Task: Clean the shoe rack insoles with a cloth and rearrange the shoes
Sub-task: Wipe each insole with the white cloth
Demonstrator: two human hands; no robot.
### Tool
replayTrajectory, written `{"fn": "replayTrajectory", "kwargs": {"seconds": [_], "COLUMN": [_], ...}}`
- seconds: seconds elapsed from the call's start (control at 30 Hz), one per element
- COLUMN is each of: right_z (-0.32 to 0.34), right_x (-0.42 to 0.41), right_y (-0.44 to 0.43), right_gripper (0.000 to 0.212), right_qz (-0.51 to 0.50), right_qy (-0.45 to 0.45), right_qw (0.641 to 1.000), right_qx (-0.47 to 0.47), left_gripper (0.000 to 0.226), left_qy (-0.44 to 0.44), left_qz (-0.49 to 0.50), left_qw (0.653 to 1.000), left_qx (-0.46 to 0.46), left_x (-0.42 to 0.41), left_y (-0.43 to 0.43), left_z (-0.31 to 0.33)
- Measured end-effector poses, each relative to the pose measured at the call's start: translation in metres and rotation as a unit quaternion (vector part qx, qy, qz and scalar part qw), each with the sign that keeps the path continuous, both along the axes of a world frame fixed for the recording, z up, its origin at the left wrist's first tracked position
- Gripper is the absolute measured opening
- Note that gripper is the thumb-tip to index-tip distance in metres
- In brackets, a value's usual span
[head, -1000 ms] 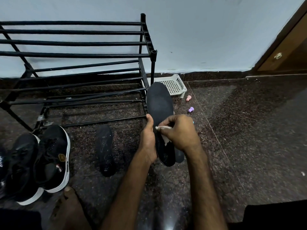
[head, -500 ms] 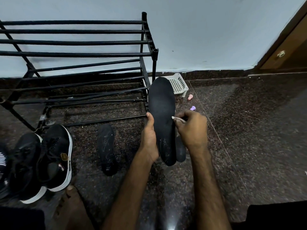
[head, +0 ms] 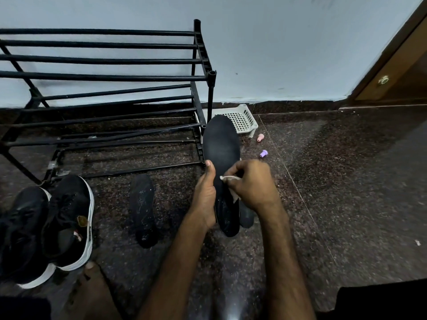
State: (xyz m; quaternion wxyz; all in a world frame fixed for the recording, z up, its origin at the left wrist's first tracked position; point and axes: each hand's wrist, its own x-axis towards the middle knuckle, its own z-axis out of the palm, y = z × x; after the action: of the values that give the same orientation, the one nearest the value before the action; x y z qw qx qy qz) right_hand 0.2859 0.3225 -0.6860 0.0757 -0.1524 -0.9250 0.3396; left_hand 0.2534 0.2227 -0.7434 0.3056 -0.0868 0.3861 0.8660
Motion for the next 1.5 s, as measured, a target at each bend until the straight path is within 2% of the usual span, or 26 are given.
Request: {"fn": "replayTrajectory", "kwargs": {"seconds": [0.07,0.17,0.23,0.3,0.37,0.43,0.57,0.73,0.83,0.97,1.07,1.13,1.23,1.33,1.4,1.5], "right_z": [0.001,0.003,0.01,0.017,0.018,0.019,0.027,0.034,0.03,0.014,-0.001,-0.008,-0.013,-0.012,-0.01,-0.013], "right_x": [-0.003,-0.01,-0.008,-0.003,0.001,-0.001,-0.016,-0.013,-0.002,0.014,0.021,0.023,0.025,0.028,0.029,0.03], "right_y": [0.003,0.011,0.016,0.016,0.015,0.016,0.031,0.048,0.048,0.039,0.029,0.029,0.03,0.025,0.018,0.009], "right_gripper": [0.002,0.006,0.007,0.008,0.009,0.005,0.006,0.009,0.01,0.009,0.006,0.011,0.014,0.013,0.007,0.018], "right_qz": [-0.053,-0.107,-0.072,0.001,0.03,-0.018,-0.104,-0.148,-0.147,-0.18,-0.209,-0.206,-0.151,-0.071,-0.038,-0.004], "right_qy": [0.069,0.154,0.123,0.025,-0.012,0.045,0.168,0.254,0.264,0.239,0.214,0.158,0.024,-0.084,-0.127,-0.144], "right_qw": [0.996,0.981,0.989,1.0,0.999,0.999,0.978,0.956,0.953,0.95,0.932,0.936,0.95,0.917,0.905,0.891], "right_qx": [-0.013,0.038,0.023,-0.002,-0.005,-0.012,0.063,0.019,-0.007,-0.087,-0.202,-0.236,-0.272,-0.383,-0.405,-0.431], "left_gripper": [0.065,0.063,0.069,0.073,0.072,0.071,0.082,0.082,0.082,0.08,0.078,0.077,0.081,0.079,0.081,0.086], "left_qy": [0.014,0.027,0.014,-0.004,-0.015,-0.012,0.019,0.029,0.02,0.0,-0.02,-0.021,-0.036,-0.044,-0.035,-0.024], "left_qz": [-0.017,-0.042,-0.062,-0.086,-0.113,-0.137,-0.185,-0.239,-0.231,-0.201,-0.134,-0.081,-0.022,0.027,0.038,0.039], "left_qw": [1.0,0.999,0.998,0.996,0.993,0.989,0.982,0.97,0.972,0.977,0.986,0.992,0.995,0.997,0.998,0.998], "left_qx": [0.001,0.013,0.024,0.024,0.032,0.048,0.028,0.024,0.037,0.072,0.095,0.097,0.087,0.052,0.04,0.04], "left_x": [0.002,0.002,0.001,0.002,0.004,0.005,0.004,0.006,0.006,0.004,-0.002,-0.006,-0.015,-0.025,-0.029,-0.028], "left_y": [-0.001,-0.005,-0.009,-0.012,-0.013,-0.013,-0.017,-0.021,-0.021,-0.018,-0.015,-0.016,-0.023,-0.032,-0.036,-0.036], "left_z": [0.003,0.006,0.006,0.004,0.005,0.003,0.007,0.011,0.009,0.008,0.009,0.012,0.006,-0.002,-0.005,-0.005]}}
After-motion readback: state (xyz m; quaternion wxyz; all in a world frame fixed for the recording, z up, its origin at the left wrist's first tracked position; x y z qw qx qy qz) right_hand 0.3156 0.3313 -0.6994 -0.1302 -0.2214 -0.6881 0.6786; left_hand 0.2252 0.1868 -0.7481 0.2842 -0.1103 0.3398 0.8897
